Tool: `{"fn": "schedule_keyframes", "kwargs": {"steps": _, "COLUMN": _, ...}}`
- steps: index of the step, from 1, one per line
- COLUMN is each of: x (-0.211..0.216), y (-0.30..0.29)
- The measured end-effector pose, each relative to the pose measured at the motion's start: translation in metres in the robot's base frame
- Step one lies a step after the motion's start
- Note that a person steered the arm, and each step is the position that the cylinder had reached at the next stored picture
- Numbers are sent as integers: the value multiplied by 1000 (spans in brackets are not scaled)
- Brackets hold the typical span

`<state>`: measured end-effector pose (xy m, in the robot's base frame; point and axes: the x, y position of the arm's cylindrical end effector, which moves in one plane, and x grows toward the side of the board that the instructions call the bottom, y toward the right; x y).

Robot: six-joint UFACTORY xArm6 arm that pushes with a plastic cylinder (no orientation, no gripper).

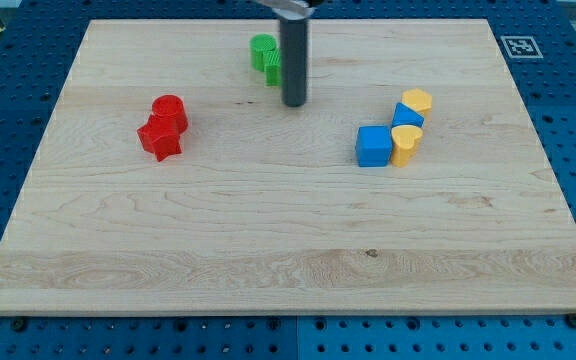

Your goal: Move the yellow heart down a bit

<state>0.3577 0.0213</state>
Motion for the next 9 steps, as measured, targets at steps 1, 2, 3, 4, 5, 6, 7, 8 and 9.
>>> {"fn": "schedule_keyframes", "kwargs": {"steps": 1, "x": 0, "y": 35}}
{"fn": "schedule_keyframes", "kwargs": {"steps": 2, "x": 0, "y": 69}}
{"fn": "schedule_keyframes", "kwargs": {"steps": 3, "x": -2, "y": 106}}
{"fn": "schedule_keyframes", "kwargs": {"steps": 4, "x": -2, "y": 165}}
{"fn": "schedule_keyframes", "kwargs": {"steps": 5, "x": -2, "y": 213}}
{"fn": "schedule_keyframes", "kwargs": {"steps": 6, "x": 11, "y": 212}}
{"fn": "schedule_keyframes", "kwargs": {"steps": 7, "x": 35, "y": 197}}
{"fn": "schedule_keyframes", "kwargs": {"steps": 8, "x": 43, "y": 177}}
{"fn": "schedule_keyframes", "kwargs": {"steps": 9, "x": 47, "y": 166}}
